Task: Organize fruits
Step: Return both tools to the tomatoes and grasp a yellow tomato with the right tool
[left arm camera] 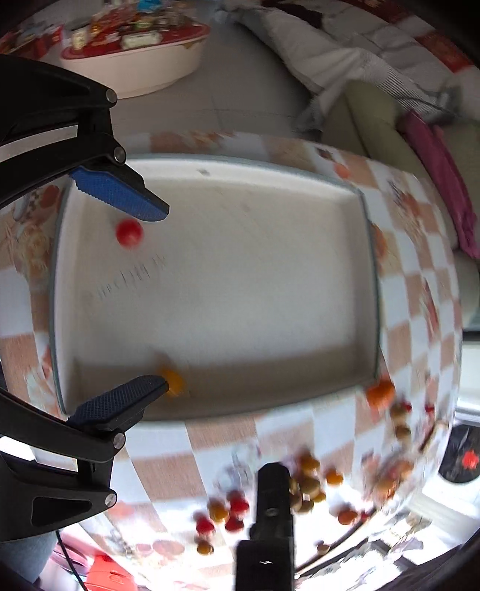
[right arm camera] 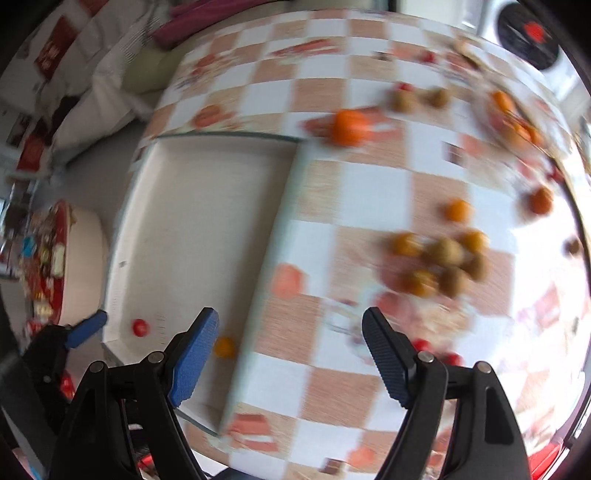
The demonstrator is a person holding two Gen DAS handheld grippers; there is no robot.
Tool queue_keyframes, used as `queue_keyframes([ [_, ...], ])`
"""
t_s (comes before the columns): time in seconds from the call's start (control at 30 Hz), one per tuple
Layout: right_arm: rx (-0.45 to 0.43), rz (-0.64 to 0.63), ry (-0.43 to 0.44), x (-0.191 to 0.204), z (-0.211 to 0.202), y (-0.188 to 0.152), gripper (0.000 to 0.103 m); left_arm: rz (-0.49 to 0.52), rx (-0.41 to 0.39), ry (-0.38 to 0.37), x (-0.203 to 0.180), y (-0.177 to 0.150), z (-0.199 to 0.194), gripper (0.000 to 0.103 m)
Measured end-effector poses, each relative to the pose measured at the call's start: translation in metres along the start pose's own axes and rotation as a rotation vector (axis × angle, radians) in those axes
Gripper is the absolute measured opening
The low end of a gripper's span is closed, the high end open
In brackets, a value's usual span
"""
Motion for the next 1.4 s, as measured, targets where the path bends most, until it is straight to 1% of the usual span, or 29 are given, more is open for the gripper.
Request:
queue_keyframes([
  [0.07, -0.012, 0.046, -0.018, -0.024, -0.013, -0.005, 0.083, 0.028, -0.016, -0.013, -0.013, 0.011, -0.007, 0.086],
  [0.2, -0.027, 0.140, -0.051, -0.074, -0.033, -0.028, 0.083, 0.086, -0.046, -0.036, -0.049, 0.032, -0.023, 0.086],
  [0.3, -0.034, 0.203, -0.074, -0.107, -0.045, -0.047, 0.083, 0.120, -0.054, -0.050, -0.073, 0.045, -0.026, 0.086],
  [0.43, -0.031, 0.265, -0.099, -0.141, -0.049, -0.069, 0.083, 0.141, -0.047, -0.080, -0.104, 0.056, -0.023, 0.086],
  [0.5, -0.021, 0.279, -0.116, -0.156, -0.051, -0.083, 0.083, 0.158, -0.026, -0.080, -0.123, 0.059, -0.016, 0.086],
  [0.57, -0.003, 0.287, -0.126, -0.166, -0.051, -0.095, 0.082, 0.168, -0.007, -0.099, -0.139, 0.059, -0.009, 0.086],
  [0.67, 0.018, 0.277, -0.132, -0.176, -0.047, -0.109, 0.082, 0.192, 0.014, -0.126, -0.159, 0.054, -0.003, 0.086],
  [0.83, 0.039, 0.224, -0.128, -0.180, -0.039, -0.122, 0.082, 0.235, 0.035, -0.129, -0.184, 0.050, 0.010, 0.086],
  [1.03, 0.038, 0.179, -0.124, -0.180, -0.031, -0.125, 0.082, 0.238, 0.041, -0.127, -0.201, 0.058, 0.023, 0.086],
  [1.07, 0.035, 0.176, -0.124, -0.179, -0.029, -0.126, 0.082, 0.229, 0.042, -0.135, -0.202, 0.060, 0.025, 0.086],
  [1.17, 0.029, 0.170, -0.119, -0.179, -0.026, -0.125, 0.075, 0.209, 0.037, -0.136, -0.206, 0.067, 0.027, 0.086],
  [1.23, 0.020, 0.163, -0.118, -0.180, -0.022, -0.125, 0.073, 0.207, 0.032, -0.128, -0.209, 0.072, 0.027, 0.086],
  [1.27, 0.017, 0.159, -0.118, -0.175, -0.018, -0.119, 0.072, 0.204, 0.032, -0.125, -0.211, 0.074, 0.028, 0.086],
  [1.4, 0.011, 0.132, -0.118, -0.171, -0.011, -0.113, 0.063, 0.204, 0.030, -0.115, -0.215, 0.079, 0.029, 0.086],
])
Point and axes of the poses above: each gripper's, at about its wrist camera, not at the fingertips, and z roughly the way its jaws point, x to its left, y to its top, the point moved 6 cm from there along z, roughly the way its jaws point, and after that the axes turned 8 degrees about y, right-handed, at the moved point
